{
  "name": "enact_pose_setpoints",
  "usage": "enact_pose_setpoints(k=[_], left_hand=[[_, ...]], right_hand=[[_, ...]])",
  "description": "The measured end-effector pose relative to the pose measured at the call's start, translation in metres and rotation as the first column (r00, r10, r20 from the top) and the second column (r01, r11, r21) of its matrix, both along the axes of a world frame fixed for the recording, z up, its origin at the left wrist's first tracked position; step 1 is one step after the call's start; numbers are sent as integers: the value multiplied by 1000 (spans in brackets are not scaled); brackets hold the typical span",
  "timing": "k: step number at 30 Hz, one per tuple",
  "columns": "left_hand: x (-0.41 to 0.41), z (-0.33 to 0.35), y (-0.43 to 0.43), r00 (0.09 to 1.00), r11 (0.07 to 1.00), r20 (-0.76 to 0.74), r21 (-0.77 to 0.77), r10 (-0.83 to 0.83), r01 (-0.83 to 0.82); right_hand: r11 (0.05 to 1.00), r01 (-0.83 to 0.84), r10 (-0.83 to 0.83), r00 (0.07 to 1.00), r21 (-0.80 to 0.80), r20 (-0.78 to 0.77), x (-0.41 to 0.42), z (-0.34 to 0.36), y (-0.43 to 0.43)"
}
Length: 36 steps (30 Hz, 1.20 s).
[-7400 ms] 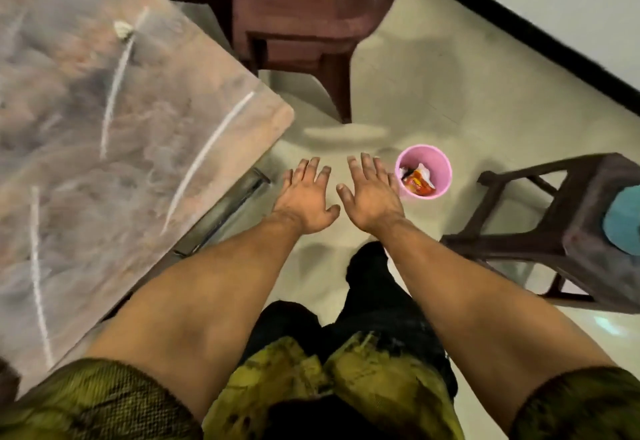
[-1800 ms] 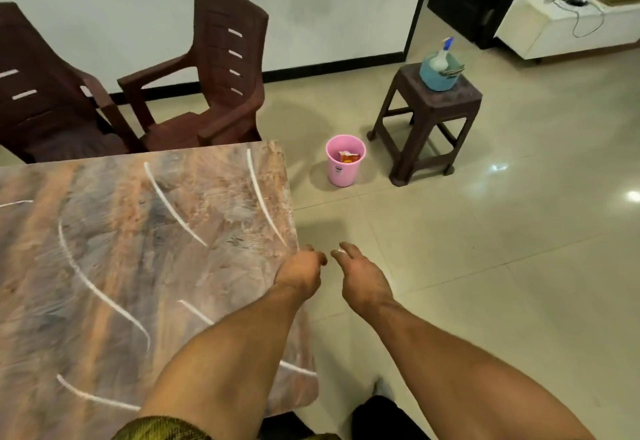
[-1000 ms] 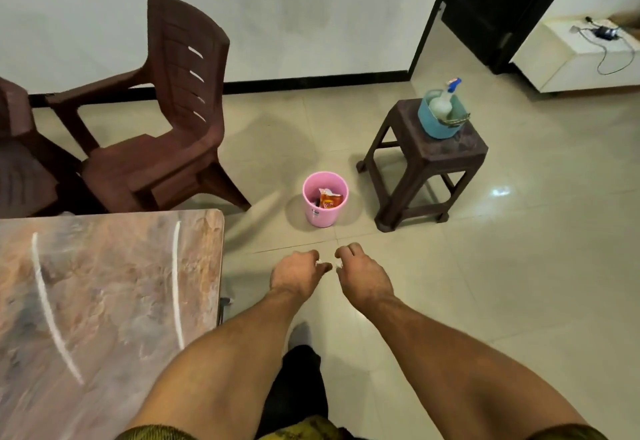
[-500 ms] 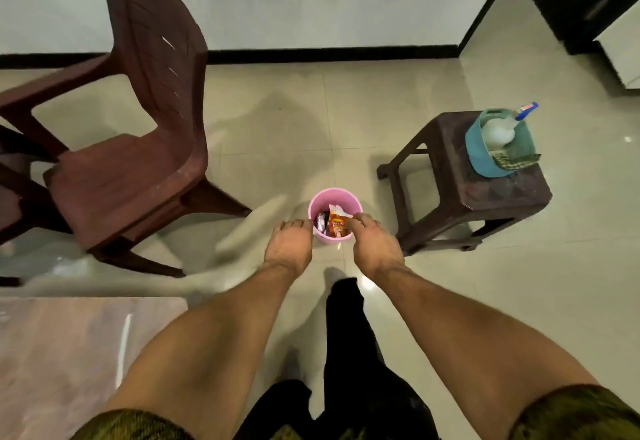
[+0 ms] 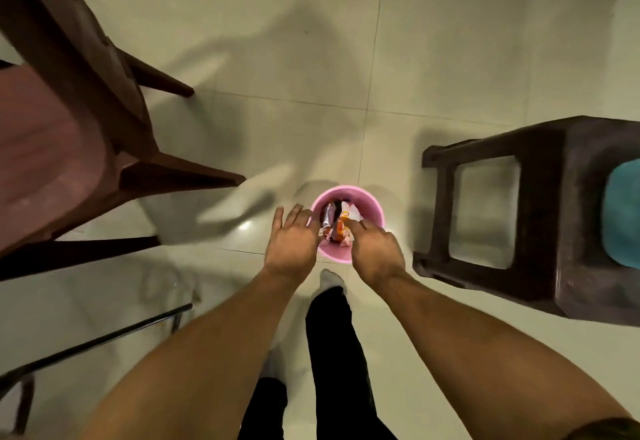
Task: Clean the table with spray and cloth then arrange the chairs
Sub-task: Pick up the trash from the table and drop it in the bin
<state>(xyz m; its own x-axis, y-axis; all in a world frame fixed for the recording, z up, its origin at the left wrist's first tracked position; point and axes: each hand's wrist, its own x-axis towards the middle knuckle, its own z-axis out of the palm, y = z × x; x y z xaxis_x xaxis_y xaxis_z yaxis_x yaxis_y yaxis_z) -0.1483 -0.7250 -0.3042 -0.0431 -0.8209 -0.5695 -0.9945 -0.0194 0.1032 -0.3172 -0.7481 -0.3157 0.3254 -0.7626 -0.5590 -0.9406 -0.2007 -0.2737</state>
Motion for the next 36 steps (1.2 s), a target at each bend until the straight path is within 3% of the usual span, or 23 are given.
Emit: enact_pose_setpoints(k=[10, 13, 15, 19, 22, 27, 36], left_hand=[[8, -108, -12, 990, 989, -44, 76, 134, -130], [4, -127, -6, 981, 975, -57, 137, 185, -176], [0, -134, -1, 966, 957, -68, 173, 249, -234], [-9, -140, 1, 898, 902, -152, 210, 412, -378], [-9, -139, -2, 870, 884, -199, 231, 451, -406], [6, -133, 6, 920, 922, -145, 196, 365, -335], [26, -73, 56, 922, 918, -119, 205, 367, -339]], right_hand=[[997, -14, 12, 1000, 71, 19, 37, -144, -20], [989, 20, -40, 990, 144, 136, 34, -159, -14], [974, -56, 2, 971, 219, 240, 31, -161, -9], [972, -142, 82, 953, 189, 293, 23, -160, -6], [979, -126, 92, 975, 160, 204, 20, -159, -8], [977, -41, 29, 998, 207, 60, 21, -159, -8], [976, -147, 155, 987, 159, -39, 34, -97, 16]])
